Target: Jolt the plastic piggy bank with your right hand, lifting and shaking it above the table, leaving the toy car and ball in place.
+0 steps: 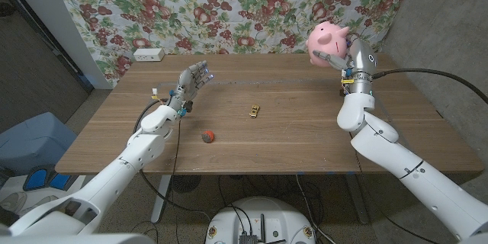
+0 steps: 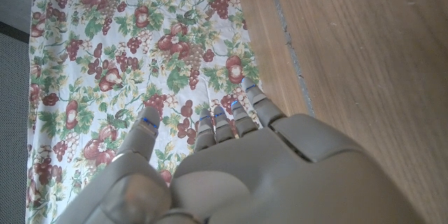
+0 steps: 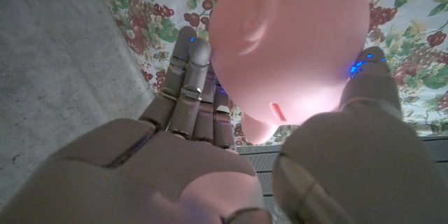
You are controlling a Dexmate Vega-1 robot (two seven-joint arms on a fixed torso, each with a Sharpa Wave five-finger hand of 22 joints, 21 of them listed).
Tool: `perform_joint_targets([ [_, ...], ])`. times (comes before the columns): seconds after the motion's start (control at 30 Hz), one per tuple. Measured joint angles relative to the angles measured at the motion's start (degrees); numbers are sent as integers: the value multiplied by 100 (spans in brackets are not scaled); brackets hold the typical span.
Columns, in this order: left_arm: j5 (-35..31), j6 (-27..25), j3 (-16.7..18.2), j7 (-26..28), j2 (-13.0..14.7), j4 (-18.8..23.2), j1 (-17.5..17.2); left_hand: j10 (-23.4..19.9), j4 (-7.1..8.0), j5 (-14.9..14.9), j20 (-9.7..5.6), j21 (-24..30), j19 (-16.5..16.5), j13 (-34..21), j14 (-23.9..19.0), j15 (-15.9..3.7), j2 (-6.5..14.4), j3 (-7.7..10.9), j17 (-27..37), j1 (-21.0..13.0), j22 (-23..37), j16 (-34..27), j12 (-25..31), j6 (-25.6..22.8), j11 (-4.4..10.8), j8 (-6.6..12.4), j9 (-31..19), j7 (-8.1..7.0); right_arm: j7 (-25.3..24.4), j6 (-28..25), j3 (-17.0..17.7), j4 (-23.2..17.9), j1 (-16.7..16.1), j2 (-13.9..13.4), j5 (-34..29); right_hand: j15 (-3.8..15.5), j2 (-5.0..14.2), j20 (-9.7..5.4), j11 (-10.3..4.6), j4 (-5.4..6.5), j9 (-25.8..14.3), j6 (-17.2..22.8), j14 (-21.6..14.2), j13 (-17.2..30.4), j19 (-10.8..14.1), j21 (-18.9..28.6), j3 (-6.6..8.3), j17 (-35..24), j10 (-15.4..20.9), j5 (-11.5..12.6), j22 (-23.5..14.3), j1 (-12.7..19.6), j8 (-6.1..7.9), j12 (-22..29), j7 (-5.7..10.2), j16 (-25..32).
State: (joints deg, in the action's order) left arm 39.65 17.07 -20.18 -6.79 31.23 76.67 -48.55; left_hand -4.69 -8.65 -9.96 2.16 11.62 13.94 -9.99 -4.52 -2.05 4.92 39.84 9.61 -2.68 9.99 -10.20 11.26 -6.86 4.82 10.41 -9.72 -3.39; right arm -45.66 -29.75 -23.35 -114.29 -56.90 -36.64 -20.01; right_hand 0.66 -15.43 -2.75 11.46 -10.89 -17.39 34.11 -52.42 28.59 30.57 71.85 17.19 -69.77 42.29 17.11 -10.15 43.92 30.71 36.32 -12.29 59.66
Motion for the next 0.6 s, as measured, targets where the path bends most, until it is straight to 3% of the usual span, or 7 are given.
perform_joint_targets([
  [0.27, -28, 49, -15, -2, -40, -57, 37, 2, 0, 0, 0, 0, 0, 0, 0, 0, 22, 0, 0, -22, 0, 0, 0, -31, -3, 0, 0, -30, -478, 7, 52, 113, -39, 233, -247, 0, 0, 0, 0, 0, 0, 0, 0, 0, 0, 0, 0, -1, 0, 0, 0, 0, -23, 0, 0, 0],
  [0.6, -46, 81, -17, 30, -54, -57, 40, 53, 1, 0, 0, 0, 0, 0, 0, 0, 22, 0, 0, -22, 0, 0, 0, -31, -53, 0, 0, -30, -441, 2, 87, 104, -70, 238, -316, 0, 0, 0, 0, 0, 0, 0, 0, 0, 0, 0, 0, -1, 0, 0, 0, 0, -38, 0, 0, 0],
])
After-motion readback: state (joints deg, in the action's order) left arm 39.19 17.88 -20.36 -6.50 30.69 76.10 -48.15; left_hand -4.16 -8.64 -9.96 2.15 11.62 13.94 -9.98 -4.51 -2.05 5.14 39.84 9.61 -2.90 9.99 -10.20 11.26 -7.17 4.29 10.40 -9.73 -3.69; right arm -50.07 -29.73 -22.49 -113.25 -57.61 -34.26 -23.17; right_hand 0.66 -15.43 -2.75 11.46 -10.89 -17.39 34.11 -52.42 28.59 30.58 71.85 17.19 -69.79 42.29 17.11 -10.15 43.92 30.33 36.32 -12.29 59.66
